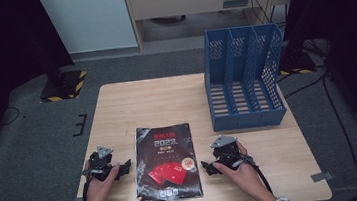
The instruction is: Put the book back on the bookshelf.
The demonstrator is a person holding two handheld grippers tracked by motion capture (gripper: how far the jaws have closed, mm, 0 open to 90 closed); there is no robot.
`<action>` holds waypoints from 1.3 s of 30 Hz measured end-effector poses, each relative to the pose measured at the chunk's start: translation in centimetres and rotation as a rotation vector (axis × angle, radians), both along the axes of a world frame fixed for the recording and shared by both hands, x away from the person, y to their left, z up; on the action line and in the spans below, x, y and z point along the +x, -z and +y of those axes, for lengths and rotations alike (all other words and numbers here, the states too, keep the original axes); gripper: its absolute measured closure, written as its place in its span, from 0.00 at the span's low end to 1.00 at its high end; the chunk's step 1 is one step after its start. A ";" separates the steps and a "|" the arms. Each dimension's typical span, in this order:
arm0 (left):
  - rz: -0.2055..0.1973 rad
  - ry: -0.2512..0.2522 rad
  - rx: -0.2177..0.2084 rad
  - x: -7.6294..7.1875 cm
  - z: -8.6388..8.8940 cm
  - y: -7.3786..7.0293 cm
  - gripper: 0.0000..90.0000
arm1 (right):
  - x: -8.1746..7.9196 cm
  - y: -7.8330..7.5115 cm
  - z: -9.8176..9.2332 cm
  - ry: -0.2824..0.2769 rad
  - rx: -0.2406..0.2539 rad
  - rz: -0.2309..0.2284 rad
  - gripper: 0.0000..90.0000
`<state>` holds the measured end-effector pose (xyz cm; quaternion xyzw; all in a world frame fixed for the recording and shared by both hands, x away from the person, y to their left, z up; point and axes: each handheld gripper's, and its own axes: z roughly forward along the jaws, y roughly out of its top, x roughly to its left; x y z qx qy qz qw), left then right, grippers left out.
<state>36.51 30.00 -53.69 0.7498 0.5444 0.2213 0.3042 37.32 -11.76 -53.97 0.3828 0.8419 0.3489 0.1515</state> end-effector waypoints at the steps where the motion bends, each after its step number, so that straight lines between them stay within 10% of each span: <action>1: 0.000 0.000 0.000 0.0 0.0 0.0 0.00 | 0.0 0.0 0.0 0.002 0.001 0.002 0.00; 9: 0.001 -0.001 0.001 0.0 0.0 0.0 0.00 | 0.1 0.0 0.0 -0.014 0.003 -0.003 0.02; 12: 0.021 0.003 0.001 0.0 0.0 -0.3 0.04 | -0.2 -0.3 -0.1 -0.045 0.017 -0.018 0.18; 16: 0.017 -0.001 -0.044 -1.1 -0.1 -1.5 0.08 | -0.5 -0.7 0.4 -0.148 0.091 0.030 0.22; 28: -0.013 0.043 -0.146 -4.4 -2.2 -3.5 0.11 | -2.2 -1.4 2.2 -0.278 0.078 -0.033 0.30; 39: 0.088 0.140 -0.139 -3.8 -4.1 -2.7 0.28 | -3.0 -0.8 3.6 -0.326 0.079 -0.027 0.33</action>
